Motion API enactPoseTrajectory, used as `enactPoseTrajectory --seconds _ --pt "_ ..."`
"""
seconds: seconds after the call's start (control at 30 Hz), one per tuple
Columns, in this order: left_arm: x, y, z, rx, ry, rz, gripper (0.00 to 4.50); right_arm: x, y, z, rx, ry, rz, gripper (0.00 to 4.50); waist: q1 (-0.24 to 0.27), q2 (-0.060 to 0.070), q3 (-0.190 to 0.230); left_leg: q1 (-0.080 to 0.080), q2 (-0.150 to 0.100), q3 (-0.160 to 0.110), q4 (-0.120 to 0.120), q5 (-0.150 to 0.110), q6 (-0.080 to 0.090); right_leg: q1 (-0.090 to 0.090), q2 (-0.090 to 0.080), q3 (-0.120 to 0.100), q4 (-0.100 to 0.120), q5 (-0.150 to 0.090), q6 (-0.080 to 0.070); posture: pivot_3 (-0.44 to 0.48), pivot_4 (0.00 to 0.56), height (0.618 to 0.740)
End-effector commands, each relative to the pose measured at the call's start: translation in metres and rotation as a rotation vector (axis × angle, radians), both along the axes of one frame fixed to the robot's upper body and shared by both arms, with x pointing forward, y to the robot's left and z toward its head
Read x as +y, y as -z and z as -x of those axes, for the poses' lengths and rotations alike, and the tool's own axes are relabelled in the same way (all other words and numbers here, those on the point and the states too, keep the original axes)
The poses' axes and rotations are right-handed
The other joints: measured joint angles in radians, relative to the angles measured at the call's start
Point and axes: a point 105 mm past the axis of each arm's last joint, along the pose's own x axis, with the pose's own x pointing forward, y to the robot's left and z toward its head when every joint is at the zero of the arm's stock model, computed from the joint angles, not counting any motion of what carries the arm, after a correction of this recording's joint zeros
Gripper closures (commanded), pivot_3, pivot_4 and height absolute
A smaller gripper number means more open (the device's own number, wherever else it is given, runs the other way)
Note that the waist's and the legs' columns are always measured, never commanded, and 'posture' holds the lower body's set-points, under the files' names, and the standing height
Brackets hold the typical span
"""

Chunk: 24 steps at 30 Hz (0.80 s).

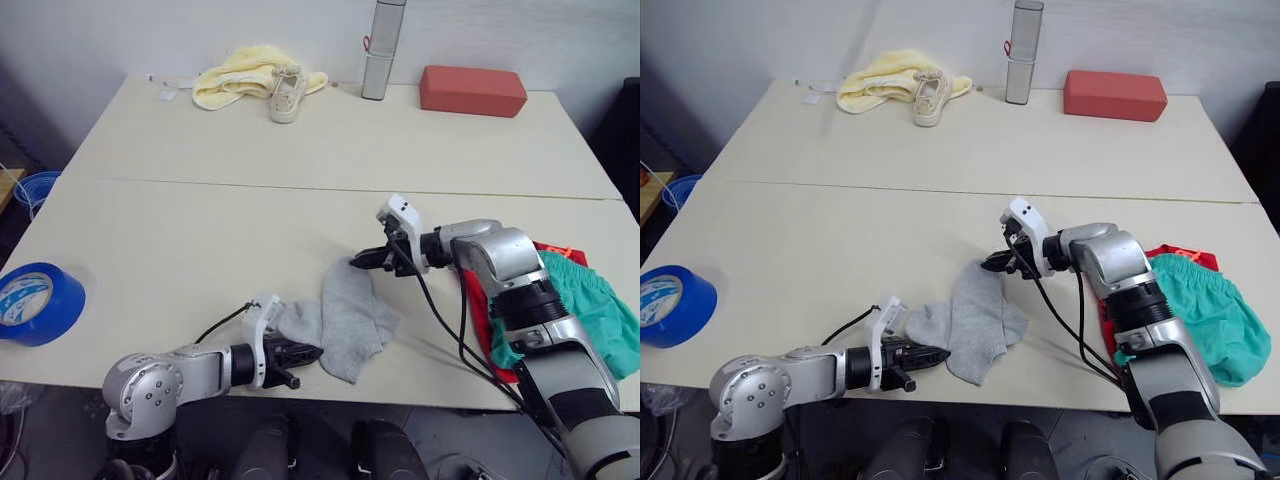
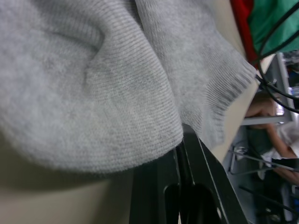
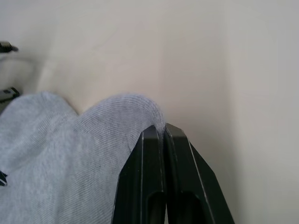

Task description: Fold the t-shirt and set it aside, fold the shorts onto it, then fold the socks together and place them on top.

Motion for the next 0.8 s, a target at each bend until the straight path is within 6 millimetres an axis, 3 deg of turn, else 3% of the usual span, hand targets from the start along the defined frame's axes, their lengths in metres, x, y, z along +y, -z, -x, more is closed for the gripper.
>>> enactPoseTrajectory --seconds 0.03,0.33,0.47,0.57,0.8 --pt "0.004 -0.011 0.007 -0.030 0.039 0.049 4.50 -0.007 -0.019 0.004 -0.043 0.012 -0.057 4.48 -0.002 0.000 0.000 0.000 0.000 0.000 0.000 0.000 0.000 0.000 0.000 0.000 0.000 0.000 0.000 0.000 0.150 0.740" --pt "0.019 -0.020 0.000 -0.085 0.000 0.062 4.50 -0.016 -0.029 0.010 -0.047 0.063 -0.115 4.48 -0.002 0.000 0.000 0.000 0.001 0.000 -0.001 -0.001 -0.004 -0.001 0.000 0.001 0.000 0.000 0.000 0.000 0.150 0.740" --pt "0.032 -0.013 -0.012 -0.081 -0.061 0.012 4.50 -0.019 -0.031 0.014 -0.043 0.071 -0.134 4.48 -0.002 0.000 0.000 0.000 0.001 0.000 -0.002 -0.001 -0.004 -0.002 0.000 0.001 0.000 0.000 -0.001 0.000 0.150 0.740" --pt "0.050 -0.006 -0.015 -0.055 -0.087 -0.072 3.91 -0.025 -0.031 0.015 -0.036 0.089 -0.132 4.50 -0.003 0.000 0.000 0.000 0.001 0.000 -0.002 -0.001 -0.004 -0.002 0.000 0.001 0.000 0.000 -0.001 0.000 0.150 0.740" --pt "0.073 -0.010 -0.004 -0.038 -0.056 -0.110 1.82 -0.033 -0.025 0.014 -0.037 0.122 -0.118 4.50 -0.024 0.000 0.000 0.000 0.002 0.000 -0.003 0.000 -0.006 -0.002 0.000 0.002 0.000 -0.001 -0.002 0.000 0.150 0.740"
